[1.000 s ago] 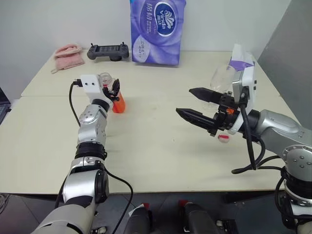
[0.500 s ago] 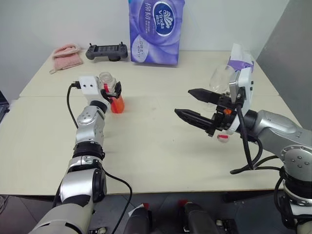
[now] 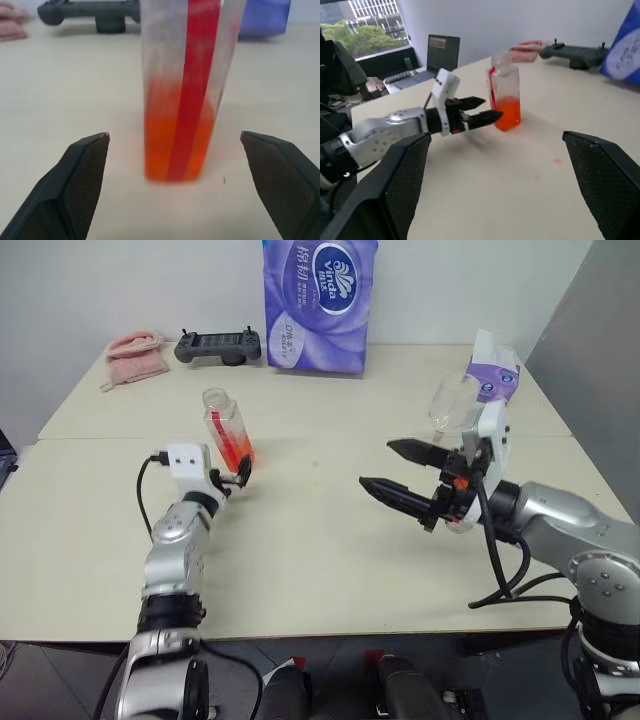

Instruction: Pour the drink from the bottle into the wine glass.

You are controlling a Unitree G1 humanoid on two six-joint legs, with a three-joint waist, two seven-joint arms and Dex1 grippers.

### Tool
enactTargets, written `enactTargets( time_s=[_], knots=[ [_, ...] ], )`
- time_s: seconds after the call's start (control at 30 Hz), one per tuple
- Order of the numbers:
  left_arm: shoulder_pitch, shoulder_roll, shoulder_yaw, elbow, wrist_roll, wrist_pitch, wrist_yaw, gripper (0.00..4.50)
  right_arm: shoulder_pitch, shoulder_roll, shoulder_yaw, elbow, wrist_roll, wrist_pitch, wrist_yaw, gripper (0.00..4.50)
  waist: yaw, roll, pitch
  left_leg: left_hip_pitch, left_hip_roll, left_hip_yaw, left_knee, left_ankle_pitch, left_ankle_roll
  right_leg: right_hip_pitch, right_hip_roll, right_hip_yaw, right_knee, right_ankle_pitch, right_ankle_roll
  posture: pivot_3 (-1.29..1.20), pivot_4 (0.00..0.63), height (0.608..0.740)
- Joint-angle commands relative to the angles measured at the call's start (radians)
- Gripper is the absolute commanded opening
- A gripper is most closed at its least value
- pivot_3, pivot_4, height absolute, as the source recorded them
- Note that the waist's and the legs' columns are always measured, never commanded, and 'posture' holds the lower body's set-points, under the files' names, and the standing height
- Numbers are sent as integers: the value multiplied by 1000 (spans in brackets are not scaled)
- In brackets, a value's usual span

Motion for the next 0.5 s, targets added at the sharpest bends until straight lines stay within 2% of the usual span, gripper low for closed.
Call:
enactTargets(
  time_s=[0.03, 0.1, 0.23, 0.37, 0.5],
  knots=[
    [98, 73, -28, -248, -58, 109, -103, 4476, 87, -3, -3, -20, -122, -77, -26, 4500, 0, 0, 0, 0, 0, 0, 0, 0, 0, 0, 0, 0, 0, 0, 0, 0, 150, 740],
    [156, 122, -44, -348, -140, 154, -230, 4476, 147, -15, 36, 42, -282, -138, -69, 4500, 0, -1, 0, 2, 0, 0, 0, 0, 0, 1, 0, 0, 1, 0, 0, 0, 150, 740],
    [196, 199, -87, -448, -282, 198, -467, 4476, 172, 24, 52, 241, -465, -248, -111, 4500, 2, -1, -1, 4, 0, 2, 0, 3, 0, 2, 1, 1, 0, 1, 1, 0, 150, 740],
    [152, 228, -123, -420, -290, 200, -540, 4476, 76, 88, 51, 462, -581, -359, -124, 4500, -2, 0, 0, 11, 1, 6, -2, 3, 0, 6, 8, 4, 0, 2, 1, 0, 150, 740],
    [91, 228, -150, -389, -279, 193, -574, 4476, -58, 164, 48, 714, -651, -485, -104, 4500, -7, 0, -1, 12, 3, 7, -2, 3, 0, 6, 11, 5, 0, 2, 0, 0, 150, 740]
  ],
)
